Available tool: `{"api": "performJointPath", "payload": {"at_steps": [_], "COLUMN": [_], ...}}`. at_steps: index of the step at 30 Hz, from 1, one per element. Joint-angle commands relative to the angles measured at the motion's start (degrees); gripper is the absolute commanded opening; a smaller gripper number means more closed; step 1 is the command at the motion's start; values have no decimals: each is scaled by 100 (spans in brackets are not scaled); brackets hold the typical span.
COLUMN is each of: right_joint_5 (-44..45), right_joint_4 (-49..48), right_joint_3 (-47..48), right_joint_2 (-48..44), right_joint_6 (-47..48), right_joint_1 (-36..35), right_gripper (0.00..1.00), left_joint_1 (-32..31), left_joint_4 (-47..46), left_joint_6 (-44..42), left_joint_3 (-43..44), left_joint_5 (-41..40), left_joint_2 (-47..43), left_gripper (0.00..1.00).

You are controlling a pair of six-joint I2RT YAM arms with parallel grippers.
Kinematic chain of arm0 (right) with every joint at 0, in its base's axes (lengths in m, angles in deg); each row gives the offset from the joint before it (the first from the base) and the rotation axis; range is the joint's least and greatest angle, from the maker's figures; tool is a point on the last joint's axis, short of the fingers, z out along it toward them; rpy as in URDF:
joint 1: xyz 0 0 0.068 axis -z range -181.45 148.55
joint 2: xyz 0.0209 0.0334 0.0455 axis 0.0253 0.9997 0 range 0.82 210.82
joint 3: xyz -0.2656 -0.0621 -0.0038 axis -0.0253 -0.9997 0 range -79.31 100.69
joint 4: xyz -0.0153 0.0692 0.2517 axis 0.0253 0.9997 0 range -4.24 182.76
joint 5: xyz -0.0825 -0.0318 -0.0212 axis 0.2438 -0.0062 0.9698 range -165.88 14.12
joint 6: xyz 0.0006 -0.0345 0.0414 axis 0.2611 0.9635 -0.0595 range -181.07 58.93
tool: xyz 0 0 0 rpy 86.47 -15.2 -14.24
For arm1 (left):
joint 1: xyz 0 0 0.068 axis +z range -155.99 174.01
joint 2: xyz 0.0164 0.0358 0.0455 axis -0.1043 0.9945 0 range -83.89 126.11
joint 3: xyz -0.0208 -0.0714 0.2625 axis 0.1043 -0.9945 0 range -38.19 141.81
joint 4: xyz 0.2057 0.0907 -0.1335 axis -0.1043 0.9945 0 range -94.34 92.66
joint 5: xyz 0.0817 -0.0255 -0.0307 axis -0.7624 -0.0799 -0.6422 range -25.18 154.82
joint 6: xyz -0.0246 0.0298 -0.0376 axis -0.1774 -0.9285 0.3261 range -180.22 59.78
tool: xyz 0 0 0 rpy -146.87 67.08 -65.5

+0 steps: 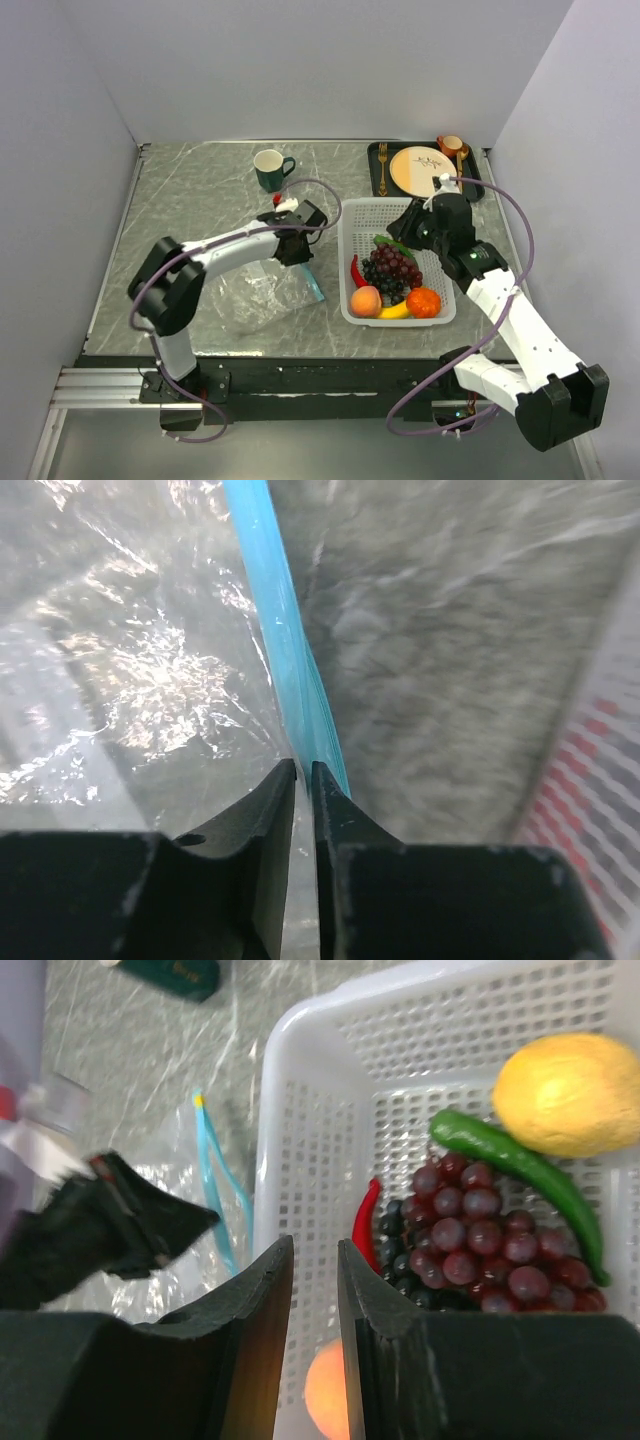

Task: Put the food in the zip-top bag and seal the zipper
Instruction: Pick up the zipper food storage bag at the center of the board.

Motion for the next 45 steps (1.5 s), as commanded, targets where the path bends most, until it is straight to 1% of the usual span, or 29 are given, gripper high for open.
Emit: {"api": "performJointPath", "payload": {"at_steps": [1, 6, 8, 11, 15, 18, 20, 23, 26, 30, 38, 39, 41, 42, 43, 45], "right_joint_5": [-670, -1725, -2145, -2507, -3026, -3185, -3316, -3343, -3335, -3361, -3493, -3484, -3449, -3388, -3344, -3282], "right_joint_4": [-496, -892, -1023, -1295, -1402, -1586, -1630, -1727, -1859, -1789, -2114, -2123, -2114, -2123, -2166, -2211], "right_joint_3": [-143, -161, -117, 6, 435, 664, 788, 955, 982, 1122, 1175, 1184, 1210, 1202, 1184, 1149], "right_joint_2": [150, 667, 853, 1160, 1688, 2048, 2363, 2672, 2874, 3147, 3446, 3481, 3534, 3534, 3517, 3447], "right_joint_6": [83, 74, 101, 83, 92, -22, -110, -215, -321, -251, -374, -383, -383, -400, -409, -400], "right_joint_1": [47, 12, -32, -217, -594, -920, -1156, -1368, -1412, -1412, -1448, -1448, -1465, -1474, -1474, -1491], "right_gripper": [32, 32, 32, 31, 31, 31, 38, 40, 43, 44, 45, 44, 36, 25, 18, 0], "left_joint_1": [-18, -9, -9, -9, -18, -9, -9, -18, -18, -18, -9, -9, -18, -9, -9, -9], "left_joint_4": [-133, -89, -186, -590, -889, -959, -1021, -1082, -1153, -1197, -1284, -1328, -1355, -1364, -1364, -1320], "left_joint_6": [-185, -369, -448, -659, -818, -932, -985, -994, -1002, -1055, -1108, -1091, -1073, -1064, -1038, -994], "left_joint_3": [-120, -199, -339, -691, -1113, -1184, -1219, -1272, -1342, -1377, -1430, -1465, -1491, -1492, -1500, -1492], "left_joint_5": [-68, 10, 11, 134, 204, 248, 309, 327, 345, 406, 555, 582, 635, 643, 617, 556], "left_joint_2": [-842, -1351, -1563, -2090, -2679, -2829, -2891, -3040, -3181, -3348, -3383, -3383, -3374, -3366, -3374, -3383], "left_gripper": [13, 1, 1, 3, 6, 6, 5, 5, 6, 6, 6, 6, 6, 6, 7, 21]}}
